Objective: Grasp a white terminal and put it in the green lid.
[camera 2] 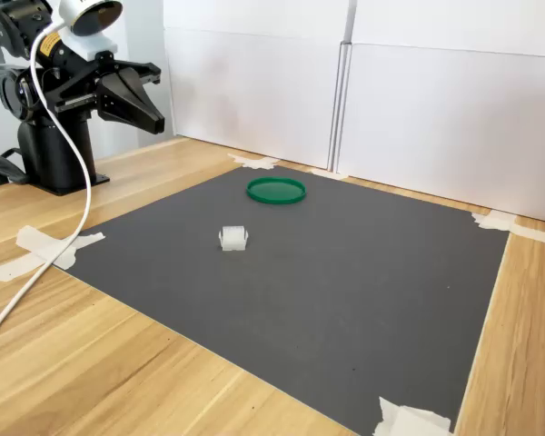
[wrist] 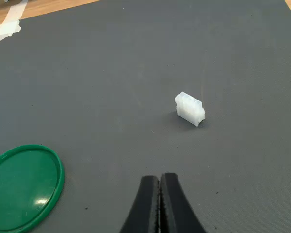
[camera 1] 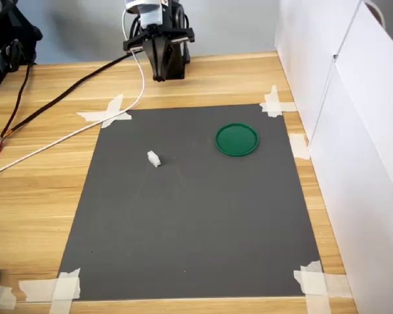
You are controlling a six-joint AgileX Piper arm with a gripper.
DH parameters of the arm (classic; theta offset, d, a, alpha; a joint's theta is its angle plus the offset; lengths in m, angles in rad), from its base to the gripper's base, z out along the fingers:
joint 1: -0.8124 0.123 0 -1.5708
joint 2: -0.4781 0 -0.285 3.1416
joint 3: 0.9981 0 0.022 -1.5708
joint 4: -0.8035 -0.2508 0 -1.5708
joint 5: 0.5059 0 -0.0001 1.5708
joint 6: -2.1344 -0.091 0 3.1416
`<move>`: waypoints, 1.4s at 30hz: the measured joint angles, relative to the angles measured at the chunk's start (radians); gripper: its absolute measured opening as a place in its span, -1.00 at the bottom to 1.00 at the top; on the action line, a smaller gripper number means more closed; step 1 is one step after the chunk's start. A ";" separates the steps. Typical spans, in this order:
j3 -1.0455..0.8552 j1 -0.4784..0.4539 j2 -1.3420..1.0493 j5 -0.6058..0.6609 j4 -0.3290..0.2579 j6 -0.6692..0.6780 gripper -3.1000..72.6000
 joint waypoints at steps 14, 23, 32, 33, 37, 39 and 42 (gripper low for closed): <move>0.000 0.000 0.000 0.000 0.000 0.000 -0.97; 0.081 0.000 0.030 0.030 0.002 0.000 -0.97; 0.223 0.000 0.238 0.030 0.002 0.000 -0.97; 0.238 0.000 0.271 0.030 0.002 0.000 -0.97; 0.303 0.000 0.418 0.030 0.016 0.000 -0.97; 0.341 0.000 0.496 0.030 0.056 0.000 -0.97; 0.402 0.000 0.612 0.030 0.126 0.000 -0.97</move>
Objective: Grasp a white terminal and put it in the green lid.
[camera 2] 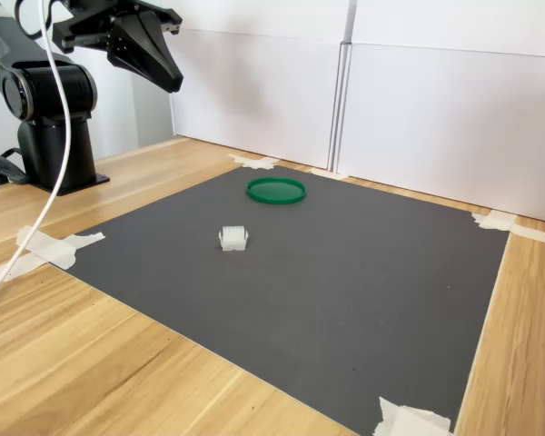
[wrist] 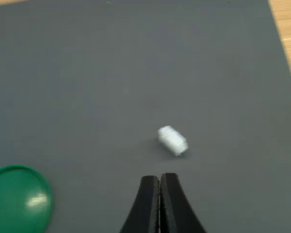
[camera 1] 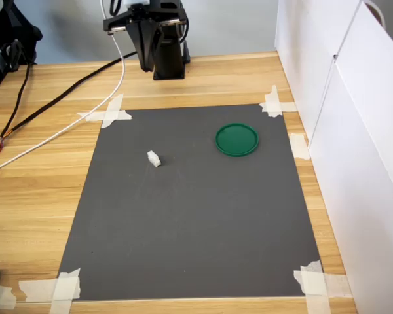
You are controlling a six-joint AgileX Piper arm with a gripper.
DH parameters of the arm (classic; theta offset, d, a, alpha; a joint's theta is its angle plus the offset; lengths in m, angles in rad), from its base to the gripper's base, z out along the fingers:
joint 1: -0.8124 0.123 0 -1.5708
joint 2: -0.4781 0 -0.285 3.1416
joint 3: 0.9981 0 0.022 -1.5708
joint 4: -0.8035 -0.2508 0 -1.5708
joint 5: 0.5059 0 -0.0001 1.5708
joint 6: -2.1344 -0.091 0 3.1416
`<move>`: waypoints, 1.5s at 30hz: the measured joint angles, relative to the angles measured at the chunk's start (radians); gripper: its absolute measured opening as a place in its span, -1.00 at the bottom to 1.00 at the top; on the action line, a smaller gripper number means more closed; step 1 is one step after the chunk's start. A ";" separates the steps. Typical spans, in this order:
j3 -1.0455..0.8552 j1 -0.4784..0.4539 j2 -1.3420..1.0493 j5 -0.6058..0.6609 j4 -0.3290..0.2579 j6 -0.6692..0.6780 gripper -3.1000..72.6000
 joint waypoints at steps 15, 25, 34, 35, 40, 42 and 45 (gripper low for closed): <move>0.213 0.000 0.431 0.015 0.153 0.122 -0.97; 0.394 0.000 0.658 0.133 0.153 0.450 -0.97; 0.475 0.000 0.745 0.295 0.128 0.747 -0.97; 0.476 0.000 0.748 0.296 0.120 0.758 -0.97; 0.476 0.000 0.765 0.319 0.070 0.878 -0.97; 0.477 0.000 0.766 0.340 0.043 0.935 -0.97; 0.477 0.000 0.766 0.362 0.021 0.976 -0.97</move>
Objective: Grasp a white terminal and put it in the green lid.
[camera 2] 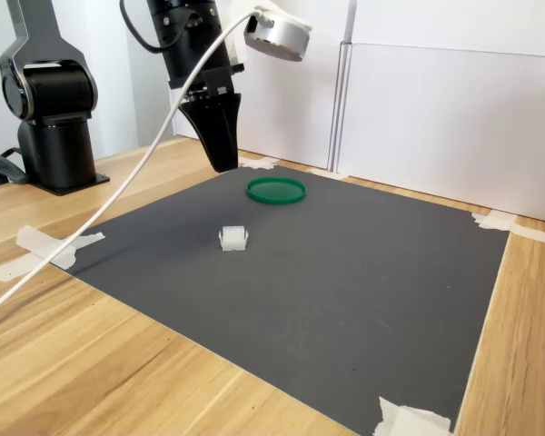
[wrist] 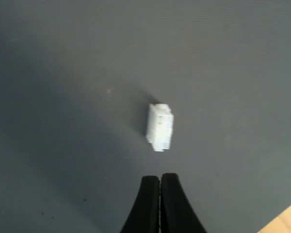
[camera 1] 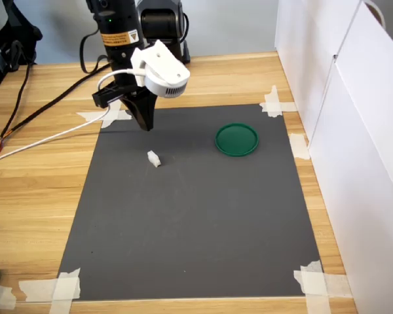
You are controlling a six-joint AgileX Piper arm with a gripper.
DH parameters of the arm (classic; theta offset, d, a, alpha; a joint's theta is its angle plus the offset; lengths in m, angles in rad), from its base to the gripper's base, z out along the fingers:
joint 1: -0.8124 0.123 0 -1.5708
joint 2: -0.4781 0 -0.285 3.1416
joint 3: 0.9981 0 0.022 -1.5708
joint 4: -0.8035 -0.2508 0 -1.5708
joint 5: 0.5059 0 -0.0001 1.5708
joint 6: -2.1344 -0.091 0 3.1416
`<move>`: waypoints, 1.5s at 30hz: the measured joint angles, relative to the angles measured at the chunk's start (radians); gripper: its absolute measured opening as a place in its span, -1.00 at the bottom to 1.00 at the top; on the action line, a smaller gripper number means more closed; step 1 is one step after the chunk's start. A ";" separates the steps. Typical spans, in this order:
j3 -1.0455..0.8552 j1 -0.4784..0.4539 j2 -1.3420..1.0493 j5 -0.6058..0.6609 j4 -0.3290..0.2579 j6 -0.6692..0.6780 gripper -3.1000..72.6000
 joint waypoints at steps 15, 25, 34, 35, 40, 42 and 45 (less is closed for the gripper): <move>0.002 0.000 0.000 -0.049 0.011 0.046 0.62; 0.050 0.000 0.042 0.047 -0.029 0.038 0.95; 0.052 0.000 0.121 0.043 -0.015 0.038 0.93; 0.052 0.000 0.129 0.042 -0.013 0.038 0.93; 0.052 0.000 0.166 0.019 -0.008 0.037 0.93; 0.052 0.000 0.175 -0.002 0.003 0.034 0.93; 0.052 0.000 0.187 -0.031 0.024 0.029 0.93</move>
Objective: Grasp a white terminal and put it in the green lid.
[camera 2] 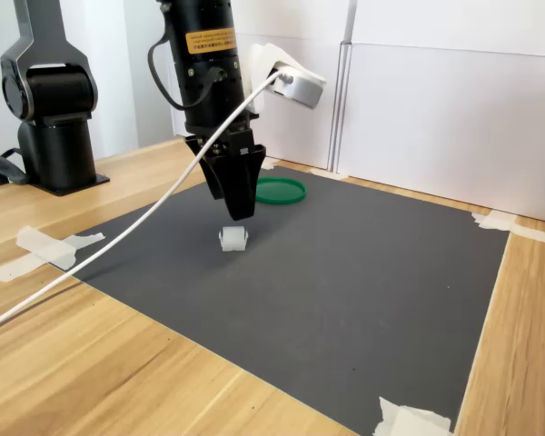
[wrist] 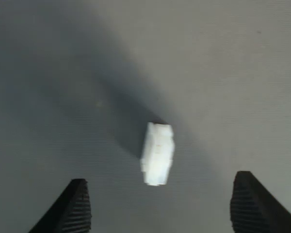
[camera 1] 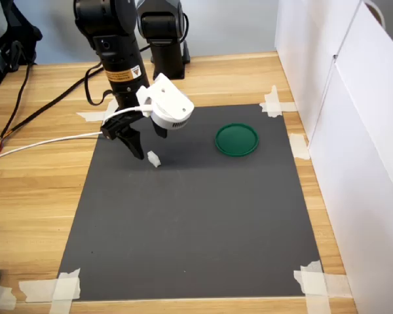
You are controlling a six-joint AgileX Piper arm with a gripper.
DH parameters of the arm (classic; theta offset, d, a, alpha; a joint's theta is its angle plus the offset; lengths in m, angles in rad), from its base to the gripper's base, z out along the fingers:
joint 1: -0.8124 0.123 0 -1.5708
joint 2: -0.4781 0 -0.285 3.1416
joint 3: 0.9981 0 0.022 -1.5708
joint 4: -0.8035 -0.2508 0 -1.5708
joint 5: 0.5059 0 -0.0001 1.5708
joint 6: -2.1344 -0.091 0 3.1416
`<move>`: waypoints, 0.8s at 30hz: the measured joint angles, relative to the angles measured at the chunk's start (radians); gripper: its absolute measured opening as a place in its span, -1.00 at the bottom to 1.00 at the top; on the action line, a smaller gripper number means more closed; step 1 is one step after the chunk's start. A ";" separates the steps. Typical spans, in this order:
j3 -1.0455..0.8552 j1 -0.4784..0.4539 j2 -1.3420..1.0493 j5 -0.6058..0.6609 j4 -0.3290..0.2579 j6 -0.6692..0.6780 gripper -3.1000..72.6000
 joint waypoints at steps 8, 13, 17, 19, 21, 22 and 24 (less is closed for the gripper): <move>0.000 0.000 0.039 -0.003 0.007 -0.017 0.92; 0.000 0.000 0.064 -0.003 0.007 -0.022 0.92; 0.000 0.000 0.089 -0.012 0.007 -0.026 0.92; 0.000 0.000 0.096 -0.027 0.007 -0.028 0.92; 0.000 0.000 0.099 -0.041 0.007 -0.029 0.91; 0.000 0.000 0.099 -0.050 0.007 -0.029 0.89; 0.000 0.000 0.099 -0.063 0.007 -0.029 0.87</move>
